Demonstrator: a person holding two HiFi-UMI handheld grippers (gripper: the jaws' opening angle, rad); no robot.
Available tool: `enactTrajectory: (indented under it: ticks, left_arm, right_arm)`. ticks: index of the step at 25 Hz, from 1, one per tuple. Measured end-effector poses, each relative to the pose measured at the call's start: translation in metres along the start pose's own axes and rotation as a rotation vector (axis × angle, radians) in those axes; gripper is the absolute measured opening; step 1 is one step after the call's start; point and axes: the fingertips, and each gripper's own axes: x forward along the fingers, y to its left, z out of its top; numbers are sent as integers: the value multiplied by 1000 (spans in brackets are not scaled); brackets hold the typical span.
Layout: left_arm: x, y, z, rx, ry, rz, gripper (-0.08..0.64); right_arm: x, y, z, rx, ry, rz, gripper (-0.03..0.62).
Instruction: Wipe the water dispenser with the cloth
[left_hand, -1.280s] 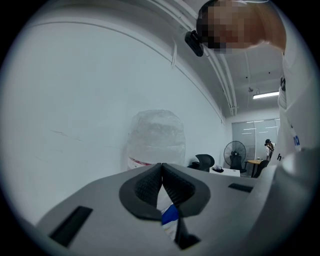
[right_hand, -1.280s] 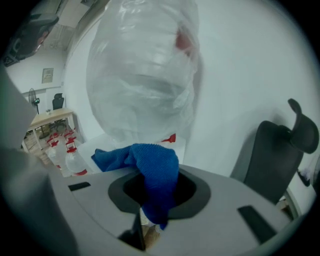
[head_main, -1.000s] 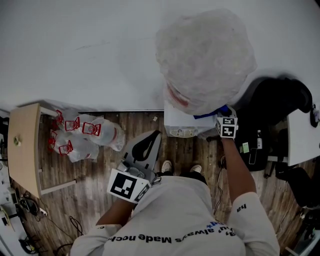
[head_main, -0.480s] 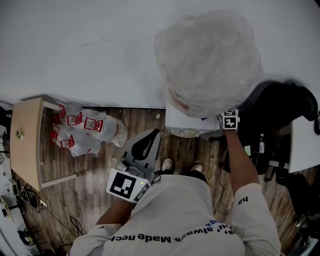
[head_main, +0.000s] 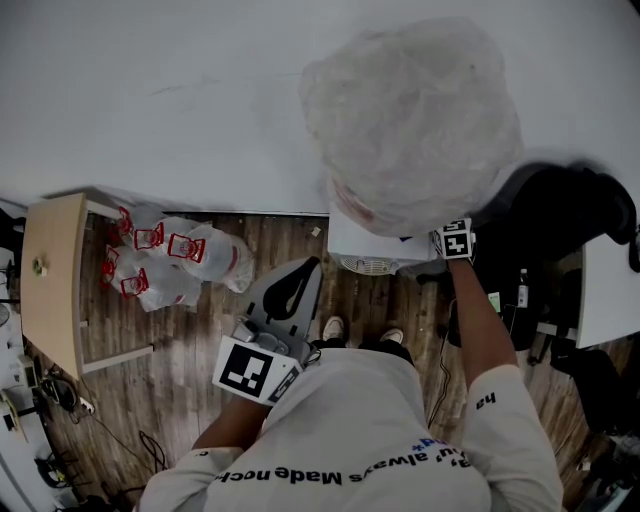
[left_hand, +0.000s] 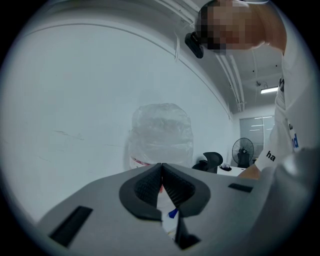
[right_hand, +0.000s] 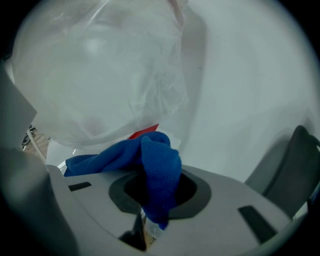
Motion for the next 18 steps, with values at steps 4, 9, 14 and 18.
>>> enactTrajectory:
  ticks: [4, 9, 14, 18]
  left_arm:
    - [-1, -3, 1, 1, -2, -3, 20]
    - [-6, -5, -2, 2, 1, -3, 20]
    - [-8, -8, -1, 4, -8, -8, 20]
    - [-9, -11, 2, 5, -14, -12, 20]
  right_arm:
    - [0, 3, -6, -54, -36, -1, 69]
    - [-10, 11, -11, -63, -35, 1, 69]
    - [-20, 20, -16, -65, -37, 7, 67]
    - [-28, 23, -22, -70, -44, 3, 67]
